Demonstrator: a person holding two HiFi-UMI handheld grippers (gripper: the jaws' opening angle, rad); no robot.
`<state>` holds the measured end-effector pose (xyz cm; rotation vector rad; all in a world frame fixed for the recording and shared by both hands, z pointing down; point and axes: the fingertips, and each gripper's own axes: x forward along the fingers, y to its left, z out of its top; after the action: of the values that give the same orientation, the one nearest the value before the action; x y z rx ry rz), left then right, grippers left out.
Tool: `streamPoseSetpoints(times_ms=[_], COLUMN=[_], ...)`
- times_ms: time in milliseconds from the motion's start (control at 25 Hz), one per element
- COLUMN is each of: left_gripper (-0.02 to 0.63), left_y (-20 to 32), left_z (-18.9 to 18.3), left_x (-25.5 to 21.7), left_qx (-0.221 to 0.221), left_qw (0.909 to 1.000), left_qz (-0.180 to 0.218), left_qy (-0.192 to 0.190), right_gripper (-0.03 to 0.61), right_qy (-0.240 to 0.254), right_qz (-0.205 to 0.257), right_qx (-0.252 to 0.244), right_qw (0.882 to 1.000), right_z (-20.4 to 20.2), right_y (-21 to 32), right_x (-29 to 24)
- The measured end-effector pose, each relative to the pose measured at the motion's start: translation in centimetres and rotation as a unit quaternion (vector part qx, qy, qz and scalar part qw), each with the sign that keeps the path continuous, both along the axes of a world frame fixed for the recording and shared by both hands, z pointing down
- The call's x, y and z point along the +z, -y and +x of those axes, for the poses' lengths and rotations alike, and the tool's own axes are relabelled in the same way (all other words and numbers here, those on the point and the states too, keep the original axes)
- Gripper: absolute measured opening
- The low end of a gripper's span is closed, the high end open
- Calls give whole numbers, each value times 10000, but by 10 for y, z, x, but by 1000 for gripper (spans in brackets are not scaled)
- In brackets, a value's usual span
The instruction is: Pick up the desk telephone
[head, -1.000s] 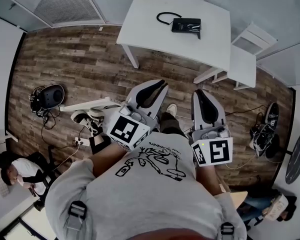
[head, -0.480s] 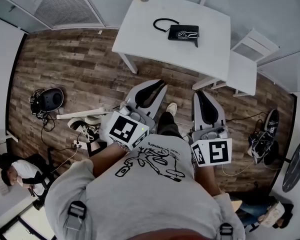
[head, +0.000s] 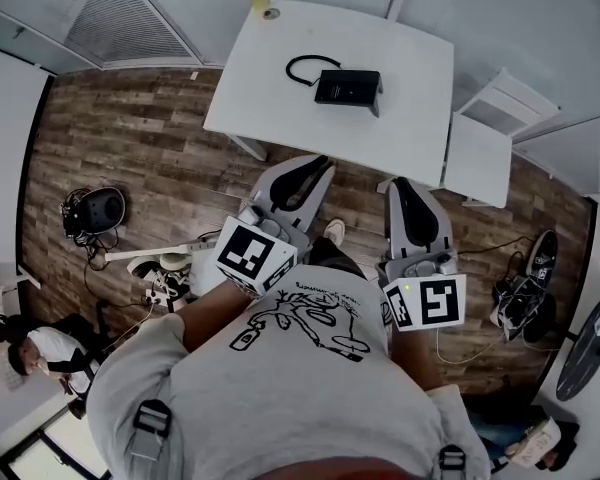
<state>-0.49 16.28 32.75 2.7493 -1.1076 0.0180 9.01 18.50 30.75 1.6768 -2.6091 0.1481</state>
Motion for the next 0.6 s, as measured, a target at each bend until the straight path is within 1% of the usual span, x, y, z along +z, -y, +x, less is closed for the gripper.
streamPoseSetpoints(times_ms=[320,440,600], left_gripper=[32,32,32], left_y=[44,55,65], left_z=[50,60,64], left_x=[0,4,11], left_qx=[-40,-108,-183], left_qw=[10000,9999,9997], left_qz=[35,-43,-103], left_qy=[78,82,94], right_gripper=[21,21,21], right_qy=[4,1,-16], right_qz=[11,-56,-126], right_qx=[-81,-165,-259], right_qw=[10000,9998,9996], right_z=[49,58,61], right_y=[45,58,68], right_x=[0,6,11])
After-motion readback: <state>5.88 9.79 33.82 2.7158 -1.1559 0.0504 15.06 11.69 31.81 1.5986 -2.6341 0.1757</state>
